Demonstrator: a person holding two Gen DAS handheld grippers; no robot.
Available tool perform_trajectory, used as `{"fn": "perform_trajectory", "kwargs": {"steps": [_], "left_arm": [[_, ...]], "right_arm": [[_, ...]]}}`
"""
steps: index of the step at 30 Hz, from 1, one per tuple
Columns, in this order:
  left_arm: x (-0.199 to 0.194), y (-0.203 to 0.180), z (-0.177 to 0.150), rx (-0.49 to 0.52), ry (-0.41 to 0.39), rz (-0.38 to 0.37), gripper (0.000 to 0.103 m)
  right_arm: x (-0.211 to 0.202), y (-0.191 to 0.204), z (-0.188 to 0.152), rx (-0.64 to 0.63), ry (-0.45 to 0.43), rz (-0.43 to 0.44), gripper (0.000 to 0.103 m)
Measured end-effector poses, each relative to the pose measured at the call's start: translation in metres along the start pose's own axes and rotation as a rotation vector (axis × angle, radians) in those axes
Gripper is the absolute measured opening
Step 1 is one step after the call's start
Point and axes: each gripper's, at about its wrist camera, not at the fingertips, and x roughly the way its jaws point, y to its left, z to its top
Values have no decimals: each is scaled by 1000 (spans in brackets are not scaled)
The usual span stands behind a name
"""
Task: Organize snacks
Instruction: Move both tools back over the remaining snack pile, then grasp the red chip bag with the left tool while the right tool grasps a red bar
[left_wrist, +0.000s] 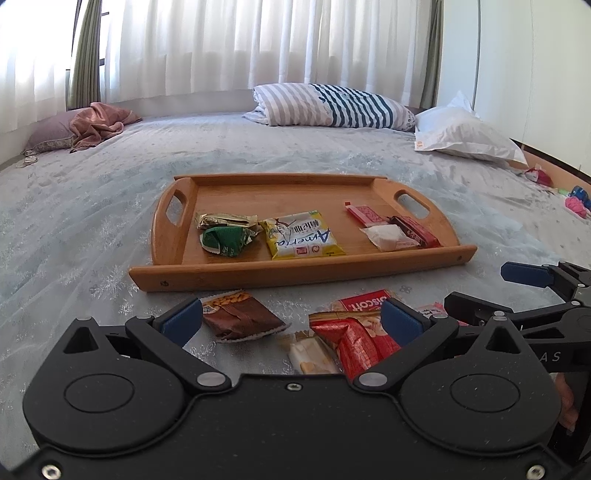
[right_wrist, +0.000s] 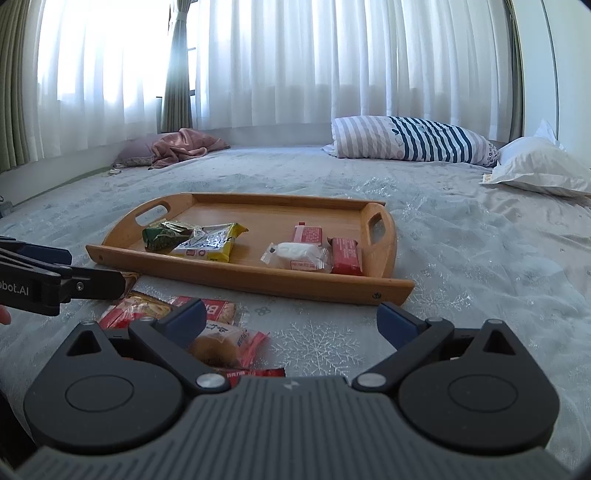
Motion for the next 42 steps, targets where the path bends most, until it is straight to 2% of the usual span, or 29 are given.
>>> {"fn": "perform_trajectory", "kwargs": {"steps": [14, 20, 25, 35, 42], "left_arm": [[-1, -5, -16, -16, 32, -32, 103], [-3, -8, -17, -52, 82, -121, 84], [-7, -17, -19, -37, 94, -158, 62], [11, -23, -12, -99, 131, -212, 59], [21, -30, -16, -95, 160, -185, 49]], "right_arm": [[2, 5, -12, -34, 21, -2, 103], [4, 8, -17, -39, 33, 12, 103], [1, 8, -19, -30, 34, 35, 103], [-6, 11, -24, -56, 31, 81, 103], [-8, 16, -27, -68, 42, 128, 103]]}}
